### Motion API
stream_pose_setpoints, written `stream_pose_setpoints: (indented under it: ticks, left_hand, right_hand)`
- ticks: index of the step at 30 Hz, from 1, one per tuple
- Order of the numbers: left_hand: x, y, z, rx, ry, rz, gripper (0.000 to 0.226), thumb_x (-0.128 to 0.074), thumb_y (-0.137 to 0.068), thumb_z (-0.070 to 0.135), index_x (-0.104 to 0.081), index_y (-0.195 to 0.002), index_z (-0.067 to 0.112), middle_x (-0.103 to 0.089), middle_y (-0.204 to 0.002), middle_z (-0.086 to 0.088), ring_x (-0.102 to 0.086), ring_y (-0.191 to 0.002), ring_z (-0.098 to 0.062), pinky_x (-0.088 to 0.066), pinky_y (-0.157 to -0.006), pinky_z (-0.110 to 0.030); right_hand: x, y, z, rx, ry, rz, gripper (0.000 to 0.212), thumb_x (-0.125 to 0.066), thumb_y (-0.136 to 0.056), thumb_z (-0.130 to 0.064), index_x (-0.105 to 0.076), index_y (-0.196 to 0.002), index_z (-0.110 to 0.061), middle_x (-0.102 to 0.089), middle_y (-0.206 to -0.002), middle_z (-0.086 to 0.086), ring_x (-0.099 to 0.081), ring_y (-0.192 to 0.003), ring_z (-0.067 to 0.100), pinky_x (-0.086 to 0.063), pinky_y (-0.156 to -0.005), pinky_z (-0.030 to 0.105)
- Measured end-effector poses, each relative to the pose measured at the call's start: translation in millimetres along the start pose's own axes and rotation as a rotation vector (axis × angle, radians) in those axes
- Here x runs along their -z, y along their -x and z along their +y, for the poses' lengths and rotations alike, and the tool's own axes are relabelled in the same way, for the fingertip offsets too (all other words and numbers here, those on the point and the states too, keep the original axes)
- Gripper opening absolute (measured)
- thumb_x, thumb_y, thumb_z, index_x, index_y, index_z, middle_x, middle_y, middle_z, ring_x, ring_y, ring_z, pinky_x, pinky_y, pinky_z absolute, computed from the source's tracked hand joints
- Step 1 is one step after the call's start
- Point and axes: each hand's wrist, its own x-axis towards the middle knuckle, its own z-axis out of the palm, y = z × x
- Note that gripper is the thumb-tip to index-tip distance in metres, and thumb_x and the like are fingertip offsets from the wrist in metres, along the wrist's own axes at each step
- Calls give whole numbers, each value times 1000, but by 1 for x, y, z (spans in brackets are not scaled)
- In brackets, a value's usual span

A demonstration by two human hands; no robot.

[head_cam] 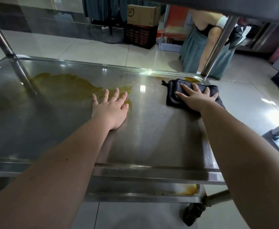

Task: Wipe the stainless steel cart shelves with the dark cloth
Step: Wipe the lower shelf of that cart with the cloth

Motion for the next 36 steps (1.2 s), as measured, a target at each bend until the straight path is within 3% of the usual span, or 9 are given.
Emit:
stream_pose_setpoints:
  ticks: [3, 8, 11, 18, 21, 28, 31, 34, 36]
  left_hand:
    - [0, 1, 1, -4, -9, -1, 53, -9, -103, 49, 3, -155, 43, 12, -164, 11, 12, -151, -25, 10, -117, -61]
    - [0, 2, -2, 7, -16, -14, 55, -12, -104, 46, 3, -156, 39, 14, -164, 10, 14, -151, -23, 10, -117, -61]
    - [0, 2, -3, 15, -10, -19, 56, -14, -103, 45, 4, -156, 39, 15, -164, 11, 15, -151, -21, 10, -117, -59]
    - [-2, 1, 1, 9, -4, 9, 55, -10, -103, 49, 2, -156, 39, 11, -165, 9, 11, -152, -24, 9, -117, -60]
    - [-3, 1, 3, 7, -10, 7, 56, -10, -103, 49, 1, -157, 39, 11, -165, 8, 11, -152, -25, 9, -117, -62]
    - [4, 6, 5, -6, -5, -34, 57, -9, -103, 48, 2, -157, 34, 12, -165, 5, 12, -151, -27, 10, -115, -64]
    - [5, 9, 5, -22, -1, -46, 57, -9, -104, 46, 2, -158, 33, 11, -165, 5, 12, -151, -28, 10, -115, -65]
    - [5, 10, 5, -24, 2, -47, 56, -10, -104, 45, 1, -158, 33, 11, -165, 4, 11, -151, -28, 10, -115, -65]
    - [5, 9, 3, -21, 2, -44, 56, -10, -104, 45, 1, -157, 34, 11, -165, 5, 11, -151, -28, 10, -115, -65]
  right_hand:
    - [-3, 4, -26, 28, -9, 28, 69, -17, -85, -85, -4, -148, -60, 4, -165, -12, 9, -149, 41, 8, -112, 70]
    - [-15, 29, -121, 337, 29, 45, 69, -20, -86, -84, -7, -149, -59, 2, -165, -11, 12, -149, 41, 9, -112, 70]
    - [-19, 31, -123, 379, 36, 58, 70, -21, -85, -84, -7, -149, -58, 1, -165, -14, 10, -150, 36, 9, -114, 67]
    - [-9, 6, -6, 132, 17, 36, 66, -22, -88, -81, -6, -148, -60, 0, -164, -17, 6, -151, 32, 6, -117, 62]
    - [-11, 16, 21, 110, 22, 38, 62, -21, -90, -79, -5, -147, -61, 0, -165, -16, 6, -151, 33, 7, -118, 58]
    - [-30, 90, 40, 154, 72, 48, 60, -21, -90, -77, 0, -145, -64, 3, -164, -17, 5, -151, 34, 4, -119, 57]
    - [-37, 111, 43, 83, 55, 41, 61, -20, -90, -77, 1, -145, -64, 4, -164, -17, 7, -150, 36, 5, -118, 60]
    - [-38, 112, 0, 24, 17, 45, 65, -18, -87, -82, -1, -147, -62, 5, -164, -16, 9, -149, 41, 7, -114, 66]
    - [-42, 116, -46, 114, 1, 70, 67, -18, -85, -83, -3, -147, -62, 3, -165, -14, 9, -148, 43, 8, -113, 68]
